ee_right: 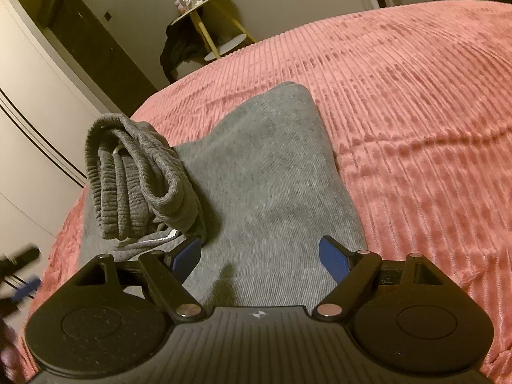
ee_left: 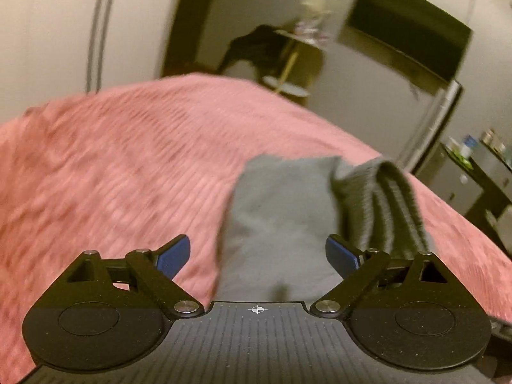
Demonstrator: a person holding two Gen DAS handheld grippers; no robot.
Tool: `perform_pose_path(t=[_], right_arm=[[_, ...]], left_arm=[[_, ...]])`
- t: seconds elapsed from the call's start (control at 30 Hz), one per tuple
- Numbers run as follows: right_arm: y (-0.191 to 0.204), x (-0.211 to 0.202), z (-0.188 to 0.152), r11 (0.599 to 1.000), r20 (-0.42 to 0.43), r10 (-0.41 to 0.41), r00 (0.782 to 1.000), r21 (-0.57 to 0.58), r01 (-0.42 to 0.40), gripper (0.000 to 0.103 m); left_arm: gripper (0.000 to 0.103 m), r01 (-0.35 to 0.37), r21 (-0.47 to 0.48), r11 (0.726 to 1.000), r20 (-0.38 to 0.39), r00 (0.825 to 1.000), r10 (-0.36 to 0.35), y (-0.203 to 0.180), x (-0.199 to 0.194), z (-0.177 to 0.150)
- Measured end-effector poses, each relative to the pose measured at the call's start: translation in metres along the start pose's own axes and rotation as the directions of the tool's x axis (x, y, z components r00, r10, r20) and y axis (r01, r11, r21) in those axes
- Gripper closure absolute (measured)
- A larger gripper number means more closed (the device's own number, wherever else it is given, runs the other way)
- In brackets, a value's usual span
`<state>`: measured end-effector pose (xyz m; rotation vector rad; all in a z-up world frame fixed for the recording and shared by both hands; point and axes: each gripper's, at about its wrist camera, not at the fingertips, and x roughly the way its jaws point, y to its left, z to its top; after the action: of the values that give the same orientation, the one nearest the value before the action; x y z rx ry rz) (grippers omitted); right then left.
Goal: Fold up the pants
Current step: 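Grasp the ribbed waistband cuff with the right tool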
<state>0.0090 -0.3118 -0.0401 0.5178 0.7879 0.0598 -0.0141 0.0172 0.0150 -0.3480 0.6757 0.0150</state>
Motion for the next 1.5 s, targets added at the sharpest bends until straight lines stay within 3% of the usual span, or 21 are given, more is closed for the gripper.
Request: perform_pose_path(t=[0.07, 0.17, 0.3, 0.33, 0.4, 0.5, 0.6, 0.67, 0.8, 1.03, 1.1, 1.17, 1.23, 1.3, 1.37, 1.43, 1.5], right_arm=[[-0.004, -0.001, 0.002, 1.000, 0.000, 0.015, 1.000, 0.024, -0.015, 0.022], [-0.005, -0.003, 0.005, 0.999, -0.004, 0.014, 1.000, 0.046, -0.014, 0.027], [0.007, -0.016, 0.007, 0.999, 0.049, 0.027, 0.998, 0.039, -0.029, 0.027], [0.014, -0.018, 0.007, 0.999, 0.058, 0.030, 0.998, 0.014, -0.031, 0.027], [0.040, -0.016, 0.004, 0.990, 0.077, 0.002, 0.997, -0.143, 0.009, 0.026], [0.082, -0.005, -0.011, 0.899, 0.125, -0.026, 0.992, -0.432, 0.078, 0.010], [0.102, 0.016, -0.022, 0.816, 0.149, -0.047, 0.988, -0.565, 0.124, 0.005], [0.107, 0.032, -0.023, 0.804, 0.131, -0.072, 0.989, -0.580, 0.135, 0.005], [0.121, 0.044, -0.019, 0.803, 0.141, -0.030, 0.990, -0.587, 0.108, 0.005], [0.147, 0.075, -0.028, 0.718, 0.182, -0.058, 0.982, -0.676, 0.168, 0.007], [0.149, 0.073, -0.026, 0.741, 0.172, -0.045, 0.984, -0.654, 0.148, 0.016], [0.145, 0.067, -0.020, 0.792, 0.165, -0.008, 0.986, -0.601, 0.107, 0.039], [0.137, 0.062, -0.010, 0.843, 0.157, 0.015, 0.987, -0.533, 0.072, 0.053], [0.119, 0.048, 0.004, 0.922, 0.172, 0.054, 0.984, -0.386, 0.017, 0.064], [0.089, 0.030, 0.018, 0.989, 0.218, 0.073, 0.973, -0.141, -0.043, 0.080], [0.047, 0.011, 0.027, 0.987, 0.269, 0.057, 0.961, 0.127, -0.094, 0.079], [0.017, 0.005, 0.031, 0.968, 0.260, 0.043, 0.965, 0.228, -0.104, 0.066]], left_arm=[[0.008, -0.017, -0.080, 0.997, -0.066, 0.998, 0.012, 0.016, 0.006, -0.004], [0.008, 0.003, -0.192, 0.981, -0.095, 0.995, -0.022, 0.035, 0.013, -0.002], [0.008, 0.005, -0.194, 0.981, -0.131, 0.991, -0.031, 0.035, 0.018, -0.001], [0.008, 0.007, -0.187, 0.982, -0.135, 0.990, -0.033, 0.031, 0.020, -0.004], [0.008, 0.003, -0.179, 0.984, -0.145, 0.989, -0.029, 0.030, 0.024, -0.006], [0.008, 0.003, -0.213, 0.977, -0.151, 0.988, -0.036, 0.035, 0.027, -0.009], [0.008, 0.008, -0.258, 0.966, -0.128, 0.991, -0.043, 0.043, 0.021, -0.009], [0.008, 0.011, -0.273, 0.962, -0.119, 0.992, -0.045, 0.046, 0.021, -0.009], [0.008, 0.011, -0.269, 0.963, -0.130, 0.990, -0.048, 0.046, 0.026, -0.009], [0.008, 0.000, -0.270, 0.963, -0.155, 0.987, -0.044, 0.047, 0.034, -0.011], [0.008, 0.000, -0.278, 0.960, -0.155, 0.987, -0.045, 0.049, 0.035, -0.011], [0.008, 0.000, -0.281, 0.960, -0.155, 0.987, -0.046, 0.049, 0.036, -0.012], [0.008, 0.001, -0.281, 0.960, -0.157, 0.986, -0.048, 0.049, 0.036, -0.012], [0.008, 0.004, -0.282, 0.959, -0.156, 0.987, -0.050, 0.049, 0.036, -0.011], [0.008, 0.013, -0.292, 0.956, -0.141, 0.988, -0.057, 0.051, 0.033, -0.011], [0.008, 0.023, -0.303, 0.953, -0.126, 0.990, -0.064, 0.052, 0.029, -0.012], [0.008, 0.028, -0.300, 0.954, -0.126, 0.990, -0.069, 0.051, 0.029, -0.011]])
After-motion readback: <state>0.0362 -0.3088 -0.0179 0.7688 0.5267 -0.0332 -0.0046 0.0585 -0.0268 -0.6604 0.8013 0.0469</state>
